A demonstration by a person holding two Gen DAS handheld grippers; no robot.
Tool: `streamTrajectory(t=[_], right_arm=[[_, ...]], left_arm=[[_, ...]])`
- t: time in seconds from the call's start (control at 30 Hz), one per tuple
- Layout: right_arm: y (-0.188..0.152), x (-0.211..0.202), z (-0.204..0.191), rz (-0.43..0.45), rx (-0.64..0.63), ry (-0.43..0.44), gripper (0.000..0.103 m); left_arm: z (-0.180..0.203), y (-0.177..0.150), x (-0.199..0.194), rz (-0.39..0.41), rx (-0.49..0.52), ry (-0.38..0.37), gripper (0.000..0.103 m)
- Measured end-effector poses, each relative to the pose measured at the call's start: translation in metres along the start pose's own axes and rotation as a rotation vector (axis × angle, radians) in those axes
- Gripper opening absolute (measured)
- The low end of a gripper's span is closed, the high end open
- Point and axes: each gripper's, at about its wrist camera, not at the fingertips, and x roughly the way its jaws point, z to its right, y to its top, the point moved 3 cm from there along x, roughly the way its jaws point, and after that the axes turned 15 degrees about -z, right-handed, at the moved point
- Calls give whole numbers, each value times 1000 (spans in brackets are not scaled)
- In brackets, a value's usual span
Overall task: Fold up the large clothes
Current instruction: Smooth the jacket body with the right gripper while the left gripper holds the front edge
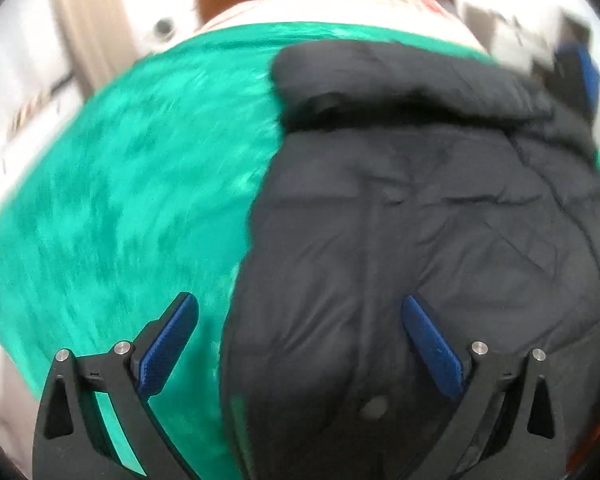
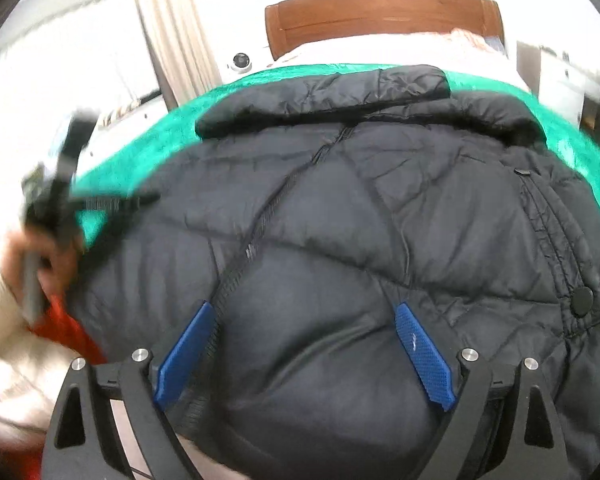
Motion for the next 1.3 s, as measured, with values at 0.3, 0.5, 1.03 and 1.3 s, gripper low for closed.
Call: streamTrajectory(t=[0.3,0.5,1.03,1.3], right_arm=[[161,-53,92,115,283,225,91],[230,26,159,32,600,386,81],[209,69,166,33,689,65,33],[142,-27,95,343,589,-66,81]], left_arm=[[-4,-18,9,103,-59,-54,103],[-11,-18,10,109,-70,-91,103],[-9,-18,16,131,-71,-74,103],[-7,-19,15,130,-78,-59,103]])
